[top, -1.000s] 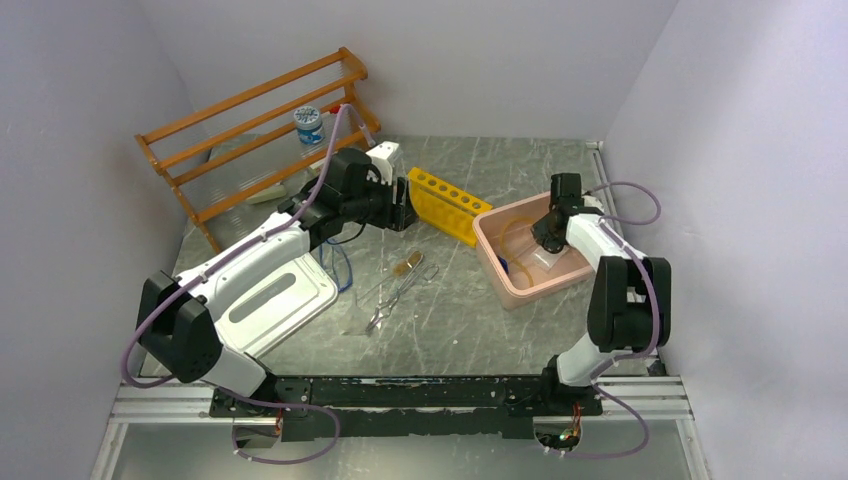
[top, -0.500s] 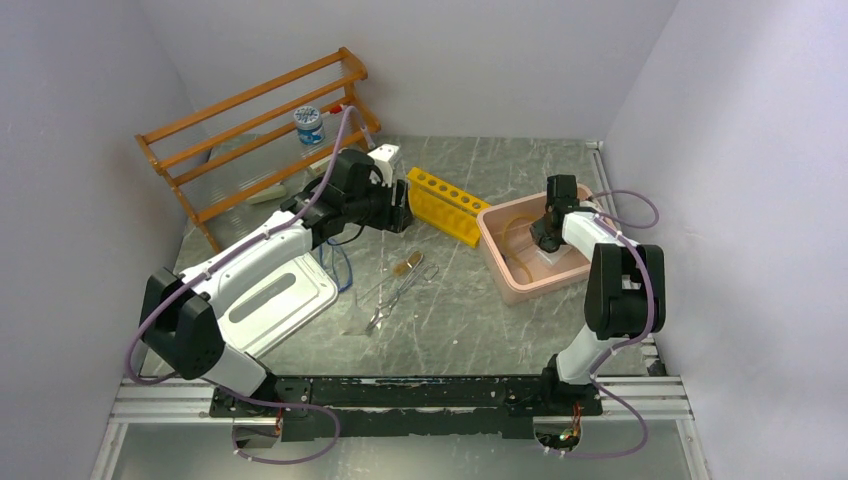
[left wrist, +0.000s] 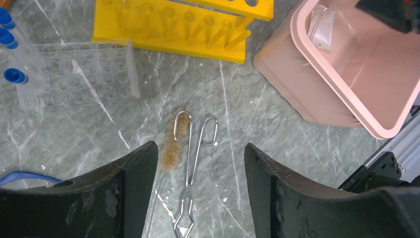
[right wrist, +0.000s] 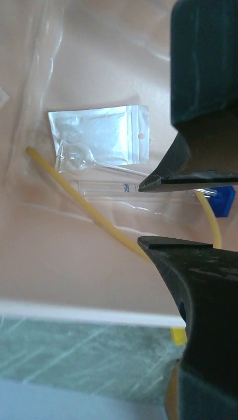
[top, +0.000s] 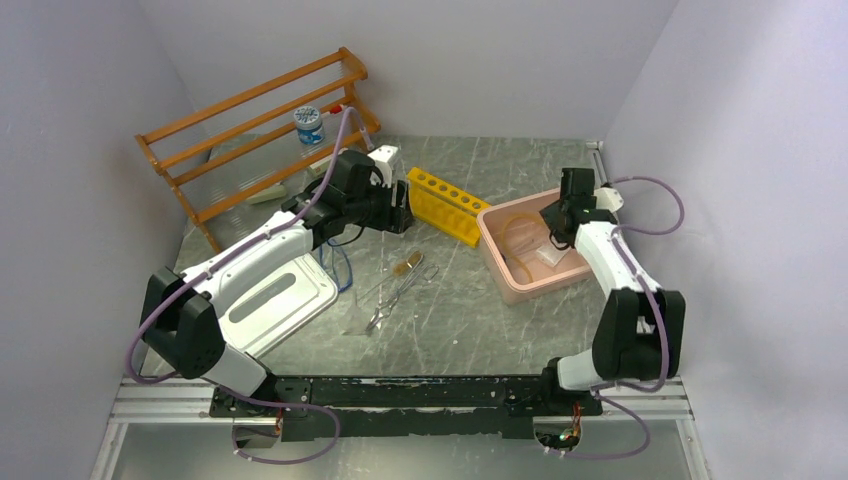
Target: Organize the chemistry lab equipment
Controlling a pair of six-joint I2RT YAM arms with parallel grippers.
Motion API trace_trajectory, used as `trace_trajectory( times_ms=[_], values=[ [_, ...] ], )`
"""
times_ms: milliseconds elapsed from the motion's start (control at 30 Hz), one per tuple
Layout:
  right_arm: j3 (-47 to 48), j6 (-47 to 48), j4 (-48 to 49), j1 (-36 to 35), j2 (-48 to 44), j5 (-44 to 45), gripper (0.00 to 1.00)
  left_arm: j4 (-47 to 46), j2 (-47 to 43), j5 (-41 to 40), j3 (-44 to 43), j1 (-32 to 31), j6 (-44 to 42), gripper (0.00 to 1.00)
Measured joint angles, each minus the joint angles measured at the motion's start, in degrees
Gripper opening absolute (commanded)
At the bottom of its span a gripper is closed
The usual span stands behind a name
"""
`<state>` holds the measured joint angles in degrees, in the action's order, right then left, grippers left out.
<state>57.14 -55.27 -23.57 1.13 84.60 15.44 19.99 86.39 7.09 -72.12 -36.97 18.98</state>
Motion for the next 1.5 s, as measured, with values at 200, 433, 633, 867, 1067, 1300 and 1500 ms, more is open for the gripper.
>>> trace_trajectory(
  times_ms=[200, 433, 633, 867, 1067, 1300, 1500],
  values=[
    [0.00, 5.14, -1.20, 0.00, -9.44, 0.00, 0.47, 0.33, -0.02, -1.25, 3.06, 0.00, 1.07, 0.70],
    [0.09, 12.50, -0.94, -2.99, -17.68, -5.11, 0.48, 3.85, 0.13, -2.67, 8.48, 0.00, 3.61, 0.57],
    [0.37, 16.85, 0.28, -15.32, -21.29, -7.23, 0.48, 6.62, 2.47, -3.28, 12.17, 0.00, 4.26, 0.63],
    [-1.31, 17.40, 1.92, -19.47, -23.80, -9.64, 0.48, 9.14, 7.91, -3.43, 14.21, 0.00, 1.66, 0.56],
    [-1.55, 17.16, 1.97, -19.74, -23.87, -9.70, 0.48, 9.18, 11.69, -2.84, 12.74, 0.00, -3.13, 0.43],
    [-1.55, 17.11, 2.12, -19.76, -23.28, -8.81, 0.48, 9.03, 15.54, -1.99, 10.16, -0.11, -7.50, 0.20],
    [-1.55, 16.92, 2.80, -19.76, -22.25, -8.55, 0.48, 10.32, 16.52, -1.68, 8.68, -0.70, -10.27, 0.05]
  ],
)
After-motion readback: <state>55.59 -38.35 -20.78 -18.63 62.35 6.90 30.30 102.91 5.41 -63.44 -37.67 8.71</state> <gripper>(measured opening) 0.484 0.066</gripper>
